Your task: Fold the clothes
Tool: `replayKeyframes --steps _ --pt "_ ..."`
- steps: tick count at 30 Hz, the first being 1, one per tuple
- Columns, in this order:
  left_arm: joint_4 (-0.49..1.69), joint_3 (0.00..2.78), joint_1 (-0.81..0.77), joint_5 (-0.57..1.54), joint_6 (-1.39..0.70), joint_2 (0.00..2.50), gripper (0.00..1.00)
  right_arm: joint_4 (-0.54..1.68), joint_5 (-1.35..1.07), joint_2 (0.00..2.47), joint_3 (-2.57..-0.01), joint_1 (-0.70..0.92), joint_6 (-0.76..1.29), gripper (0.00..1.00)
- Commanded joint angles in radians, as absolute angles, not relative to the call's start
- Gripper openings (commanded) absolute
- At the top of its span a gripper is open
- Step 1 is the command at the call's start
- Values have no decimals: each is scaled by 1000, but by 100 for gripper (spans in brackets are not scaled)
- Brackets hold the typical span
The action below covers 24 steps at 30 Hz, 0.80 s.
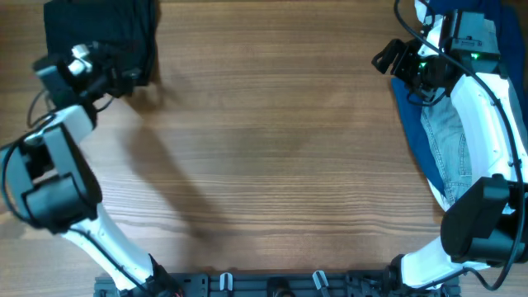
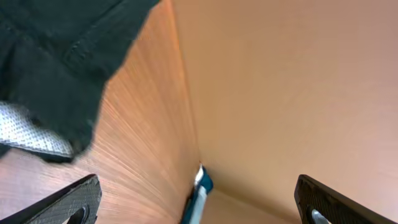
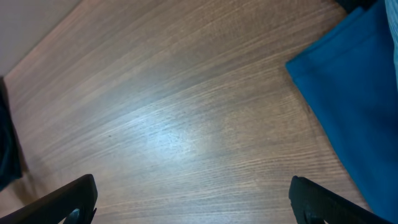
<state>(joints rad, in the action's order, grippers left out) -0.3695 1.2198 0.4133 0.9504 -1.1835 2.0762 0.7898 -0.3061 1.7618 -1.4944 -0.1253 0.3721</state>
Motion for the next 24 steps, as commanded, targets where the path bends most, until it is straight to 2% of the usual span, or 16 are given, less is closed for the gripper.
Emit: replayKeyframes --steps 1,3,7,9,13,18,24 --pt "-285 1216 436 1022 -1084 1940 100 798 -315 1779 -1490 -121 340 99" --pt "-83 1216 429 904 -962 1820 100 788 -358 1779 -1490 -121 287 99" --pt "271 1216 387 539 -730 1545 100 760 -560 1768 -1492 -115 2 100" --pt "377 1216 336 427 -584 1389 100 756 -562 1731 -1492 -81 -133 100" --pt "511 1216 258 387 -418 1205 100 664 -433 1671 -1492 -7 -191 100" --pt "657 1216 249 387 -419 1151 100 640 -373 1679 -1492 -7 -191 100" --pt "675 1216 249 387 -419 1154 100 641 -373 1679 -1492 -7 -191 100"
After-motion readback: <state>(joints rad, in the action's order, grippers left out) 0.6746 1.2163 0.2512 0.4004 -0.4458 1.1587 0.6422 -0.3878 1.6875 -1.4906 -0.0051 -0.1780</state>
